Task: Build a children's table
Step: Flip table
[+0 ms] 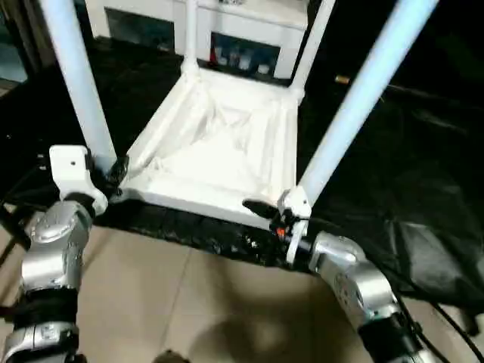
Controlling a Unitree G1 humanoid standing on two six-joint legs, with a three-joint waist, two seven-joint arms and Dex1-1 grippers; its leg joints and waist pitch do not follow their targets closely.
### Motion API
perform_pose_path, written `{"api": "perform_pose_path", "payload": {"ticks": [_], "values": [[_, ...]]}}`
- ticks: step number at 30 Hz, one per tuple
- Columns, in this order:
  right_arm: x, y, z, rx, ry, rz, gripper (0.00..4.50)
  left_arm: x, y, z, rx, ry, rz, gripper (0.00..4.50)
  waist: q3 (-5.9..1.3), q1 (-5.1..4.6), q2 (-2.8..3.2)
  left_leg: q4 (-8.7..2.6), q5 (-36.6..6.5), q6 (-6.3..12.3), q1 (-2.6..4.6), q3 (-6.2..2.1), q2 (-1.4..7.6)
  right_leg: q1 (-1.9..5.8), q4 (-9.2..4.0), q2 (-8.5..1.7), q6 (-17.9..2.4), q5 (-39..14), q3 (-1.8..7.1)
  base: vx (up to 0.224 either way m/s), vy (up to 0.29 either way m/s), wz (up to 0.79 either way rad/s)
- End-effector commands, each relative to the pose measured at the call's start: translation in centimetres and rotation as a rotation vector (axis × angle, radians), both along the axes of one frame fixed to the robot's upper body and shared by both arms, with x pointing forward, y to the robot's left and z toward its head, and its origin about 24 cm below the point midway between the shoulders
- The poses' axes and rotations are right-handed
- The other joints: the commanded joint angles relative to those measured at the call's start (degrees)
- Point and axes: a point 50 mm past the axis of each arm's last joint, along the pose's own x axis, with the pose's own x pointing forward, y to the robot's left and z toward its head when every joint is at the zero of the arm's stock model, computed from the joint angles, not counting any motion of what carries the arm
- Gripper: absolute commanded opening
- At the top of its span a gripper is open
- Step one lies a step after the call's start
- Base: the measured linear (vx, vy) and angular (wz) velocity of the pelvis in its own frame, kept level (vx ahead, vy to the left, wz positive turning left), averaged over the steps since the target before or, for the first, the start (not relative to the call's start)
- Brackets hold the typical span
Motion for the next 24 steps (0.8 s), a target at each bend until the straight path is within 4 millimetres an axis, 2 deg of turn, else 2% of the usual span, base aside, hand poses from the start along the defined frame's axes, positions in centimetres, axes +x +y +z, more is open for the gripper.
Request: {"api": "perform_pose_path", "payload": {"ticks": [1, 3, 4, 5, 6, 7, 8, 9, 10, 11, 13, 14, 15, 16, 17, 18, 21, 22, 23, 24], "values": [[0.5, -0.3, 0.3, -0.013, -0.017, -0.012, 4.50, 1.1, -0.9, 0.4, -0.031, -0.003, -0.024, 2.24, -3.93, 0.51, 1.98, -5.70, -7.51, -1.80, 1.36, -1.88, 4.50, 2.02, -2.44, -4.82, -15.61, 6.39, 2.40, 0.000, 0.000, 0.00], [0.4, -0.3, 0.2, -0.015, -0.014, -0.015, 4.50, 1.4, -1.5, 0.5, -0.050, -0.005, -0.025, 2.22, -4.00, 0.98, 2.22, -5.56, -6.36, -1.20, 1.35, -1.76, 4.54, 1.98, -2.31, -4.81, -15.90, 6.94, 2.47, 0.000, 0.000, 0.00], [0.4, -0.3, 0.1, -0.017, -0.012, -0.017, 4.50, 1.6, -1.8, 0.5, -0.062, -0.007, -0.026, 2.22, -3.96, 1.12, 2.80, -5.57, -6.28, -1.32, 1.30, -1.76, 4.58, 1.92, -2.21, -4.84, -16.01, 7.26, 2.47, 0.000, 0.000, 0.00], [0.2, -0.5, -0.2, -0.031, -0.010, -0.033, 4.50, 2.1, -3.4, 0.7, -0.116, -0.011, -0.050, 2.22, -3.93, 1.37, 2.86, -5.51, -6.68, -1.50, 1.49, -1.68, 4.68, 1.74, -2.28, -4.73, -16.18, 7.28, 2.41, 0.000, 0.000, 0.00], [-0.1, -0.6, -0.5, -0.039, 0.003, -0.057, 4.50, 2.5, -5.5, 1.0, -0.190, -0.016, -0.090, 2.22, -3.94, 1.77, 3.31, -5.44, -6.86, -2.06, 1.50, -1.70, 4.72, 1.74, -2.18, -4.70, -16.41, 7.22, 2.36, 0.000, 0.000, 0.00], [-0.3, -0.7, -0.6, -0.041, 0.009, -0.069, 4.50, 2.7, -6.5, 1.1, -0.224, -0.018, -0.111, 2.22, -3.90, 1.80, 2.83, -5.53, -7.11, -2.24, 1.58, -1.45, 4.91, 1.81, -2.34, -4.68, -16.46, 7.30, 2.45, 0.000, 0.000, 0.00], [-0.4, -0.9, -0.7, -0.046, 0.009, -0.093, 4.50, 2.8, -7.8, 1.2, -0.266, -0.017, -0.136, 2.22, -3.90, 2.32, 2.81, -5.36, -7.01, -2.23, 1.72, -1.48, 4.95, 1.65, -2.26, -4.76, -16.84, 7.51, 2.42, 0.000, 0.000, 0.00], [-0.5, -1.1, -0.7, -0.041, 0.012, -0.111, 4.50, 2.9, -8.9, 1.3, -0.292, -0.016, -0.155, 2.22, -3.78, 2.71, 2.70, -5.22, -7.87, -1.66, 1.90, -0.97, 4.84, 1.33, -2.54, -4.63, -17.24, 6.71, 2.62, 0.000, 0.000, 0.00], [-0.5, -1.1, -0.7, -0.041, 0.012, -0.111, 4.50, 2.9, -8.9, 1.3, -0.292, -0.016, -0.155, 2.22, -3.92, 3.01, 2.45, -5.08, -6.85, -0.71, 1.33, -0.93, 4.78, 1.94, -2.40, -4.80, -17.32, 6.32, 2.77, 0.000, 0.000, 0.00], [-0.7, -1.4, -0.6, -0.040, 0.006, -0.124, 4.50, 3.0, -9.7, 1.3, -0.316, -0.012, -0.162, 2.22, -3.90, 3.26, 2.59, -5.05, -5.37, 0.13, 0.94, -0.87, 4.76, 2.01, -2.36, -4.86, -16.79, 5.88, 2.76, 0.000, 0.000, 0.00], [-0.9, -1.9, -0.3, -0.017, -0.005, -0.150, 4.50, 3.2, -11.5, 1.4, -0.363, -0.004, -0.191, 2.22, -3.94, 3.56, 2.84, -5.00, -5.38, 0.51, 0.92, -0.93, 4.88, 1.81, -2.45, -4.76, -15.83, 4.77, 2.71, 0.000, 0.000, 0.00], [-0.9, -2.2, -0.3, -0.011, -0.003, -0.163, 4.50, 3.2, -12.0, 1.4, -0.381, -0.002, -0.196, 2.22, -3.91, 3.61, 2.89, -5.05, -5.26, 0.73, 0.83, -1.00, 4.85, 1.77, -2.54, -4.66, -15.34, 4.28, 2.62, 0.000, 0.000, 0.00], [-0.9, -2.3, -0.3, -0.007, 0.001, -0.176, 4.50, 3.3, -12.3, 1.4, -0.394, -0.002, -0.200, 2.22, -3.96, 3.52, 3.39, -5.08, -5.80, 0.53, 0.73, -1.08, 4.86, 1.72, -2.50, -4.66, -15.08, 3.60, 2.59, 0.000, 0.000, 0.00], [-0.7, -2.6, -0.3, -0.003, 0.007, -0.198, 4.50, 3.4, -12.6, 1.5, -0.407, -0.003, -0.203, 2.22, -3.96, 3.52, 3.39, -5.08, -5.80, 0.53, 0.73, -1.08, 4.86, 1.72, -2.50, -4.66, -15.08, 3.60, 2.59, 0.000, 0.000, 0.00], [-0.6, -2.7, -0.4, 0.000, 0.011, -0.217, 4.50, 3.5, -12.8, 1.6, -0.418, -0.003, -0.207, 2.22, -3.96, 3.33, 3.10, -5.17, -6.53, 0.34, 0.67, -1.12, 4.81, 1.75, -2.68, -4.59, -14.80, 2.70, 2.53, 0.000, 0.000, 0.00], [-0.2, -2.9, -0.3, 0.026, 0.019, -0.257, 4.50, 3.5, -13.1, 1.7, -0.435, -0.001, -0.211, 2.22, -4.03, 3.24, 3.08, -5.15, -6.24, 0.36, 0.64, -1.10, 4.79, 1.77, -2.69, -4.54, -14.71, 2.92, 2.51, 0.000, 0.000, 0.00], [0.5, -3.1, 0.1, 0.076, 0.034, -0.322, 4.50, 3.5, -13.4, 1.8, -0.450, 0.006, -0.211, 2.22, -4.35, 2.99, 2.85, -4.75, -3.12, 1.35, 0.44, -1.12, 4.65, 1.87, -2.26, -4.46, -14.87, 6.60, 2.39, 0.000, 0.000, 0.00], [0.5, -3.1, 0.1, 0.076, 0.034, -0.322, 4.50, 3.5, -13.4, 1.8, -0.450, 0.006, -0.211, 2.22, -4.45, 2.87, 2.91, -4.54, -1.48, 2.10, 0.29, -1.10, 4.55, 1.86, -2.02, -4.45, -15.28, 8.28, 2.33, 0.000, 0.000, 0.00], [1.5, -3.5, 0.2, 0.124, 0.066, -0.431, 4.50, 3.4, -13.7, 2.0, -0.472, 0.010, -0.203, 2.22, -4.52, 2.72, 2.75, -4.46, -0.31, 2.73, 0.21, -1.04, 4.56, 1.82, -1.80, -4.47, -15.90, 9.14, 2.29, 0.000, 0.000, 0.00], [1.8, -3.6, 0.2, 0.144, 0.080, -0.468, 4.50, 3.3, -13.8, 2.0, -0.478, 0.011, -0.200, 2.22, -4.58, 2.72, 2.42, -4.32, 0.30, 3.29, 0.24, -0.92, 4.56, 1.68, -1.77, -4.56, -16.62, 9.04, 2.27, 0.000, 0.000, 0.00]]}}
